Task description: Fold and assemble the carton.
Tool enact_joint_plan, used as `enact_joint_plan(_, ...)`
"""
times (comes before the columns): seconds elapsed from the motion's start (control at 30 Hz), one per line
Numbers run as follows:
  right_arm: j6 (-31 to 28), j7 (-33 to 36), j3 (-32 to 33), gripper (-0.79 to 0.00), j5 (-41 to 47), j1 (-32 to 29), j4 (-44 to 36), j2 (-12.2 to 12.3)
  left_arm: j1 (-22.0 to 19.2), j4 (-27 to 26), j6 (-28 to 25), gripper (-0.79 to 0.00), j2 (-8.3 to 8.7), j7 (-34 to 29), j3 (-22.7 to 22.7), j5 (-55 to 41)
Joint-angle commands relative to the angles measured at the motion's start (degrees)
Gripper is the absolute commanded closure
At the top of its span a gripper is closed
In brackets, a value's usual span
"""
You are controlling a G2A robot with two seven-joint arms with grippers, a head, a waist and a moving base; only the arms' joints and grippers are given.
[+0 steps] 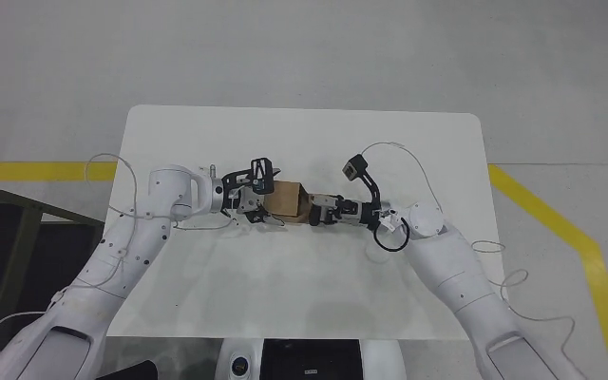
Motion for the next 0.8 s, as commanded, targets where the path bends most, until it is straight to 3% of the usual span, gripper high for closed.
enact_joint_plan(0.0, -0.4, 1.0, -0.8, -0.785, 0.5, 1.3, 1.9, -0.5, -0.1, 0.1, 0.0, -0.785, 0.02, 0.1, 0.1, -0.1)
enact_joint_plan(0.43, -4.6, 6.4, -3.8, -0.785, 5.8, 7.7, 13.0, -3.4, -0.5, 0.8, 0.0, -0.785, 0.66, 3.0, 1.8, -0.6)
enact_joint_plan(0.77, -3.3, 9.1, -2.9, -0.785, 7.0, 7.7, 13.7, -3.3, 0.6, 4.2, 1.7, -0.785, 0.57, 10.1, 0.7, -3.0)
